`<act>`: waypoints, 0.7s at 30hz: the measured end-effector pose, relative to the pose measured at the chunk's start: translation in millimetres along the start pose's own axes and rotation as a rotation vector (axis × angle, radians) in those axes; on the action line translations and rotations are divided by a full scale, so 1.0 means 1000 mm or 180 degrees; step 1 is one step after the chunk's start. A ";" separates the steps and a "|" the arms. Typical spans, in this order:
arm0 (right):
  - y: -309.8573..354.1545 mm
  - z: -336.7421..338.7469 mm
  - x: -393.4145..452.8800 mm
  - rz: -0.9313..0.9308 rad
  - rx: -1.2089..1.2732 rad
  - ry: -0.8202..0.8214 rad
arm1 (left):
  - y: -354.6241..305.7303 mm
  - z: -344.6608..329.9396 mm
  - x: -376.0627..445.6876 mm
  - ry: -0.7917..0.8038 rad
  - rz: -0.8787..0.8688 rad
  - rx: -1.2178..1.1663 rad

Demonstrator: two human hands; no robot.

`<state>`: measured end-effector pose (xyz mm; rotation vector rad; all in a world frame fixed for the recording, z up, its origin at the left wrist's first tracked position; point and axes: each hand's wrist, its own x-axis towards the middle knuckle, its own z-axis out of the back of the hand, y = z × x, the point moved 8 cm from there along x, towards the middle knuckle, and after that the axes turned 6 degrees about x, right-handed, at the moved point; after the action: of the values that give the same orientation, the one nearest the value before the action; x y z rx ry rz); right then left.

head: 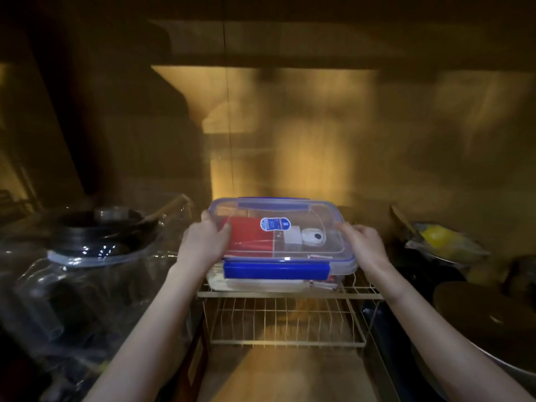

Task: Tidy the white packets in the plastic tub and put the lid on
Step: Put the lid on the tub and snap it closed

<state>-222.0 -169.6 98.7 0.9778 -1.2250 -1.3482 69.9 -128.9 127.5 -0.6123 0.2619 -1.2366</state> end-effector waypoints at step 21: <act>-0.047 -0.030 0.049 -0.0396 -0.0330 0.0317 | 0.002 -0.059 0.049 0.0072 -0.0109 0.0918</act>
<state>-207.4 -224.2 50.9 1.0487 -1.0235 -1.4278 57.9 -191.0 85.1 -0.3549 0.0890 -1.2861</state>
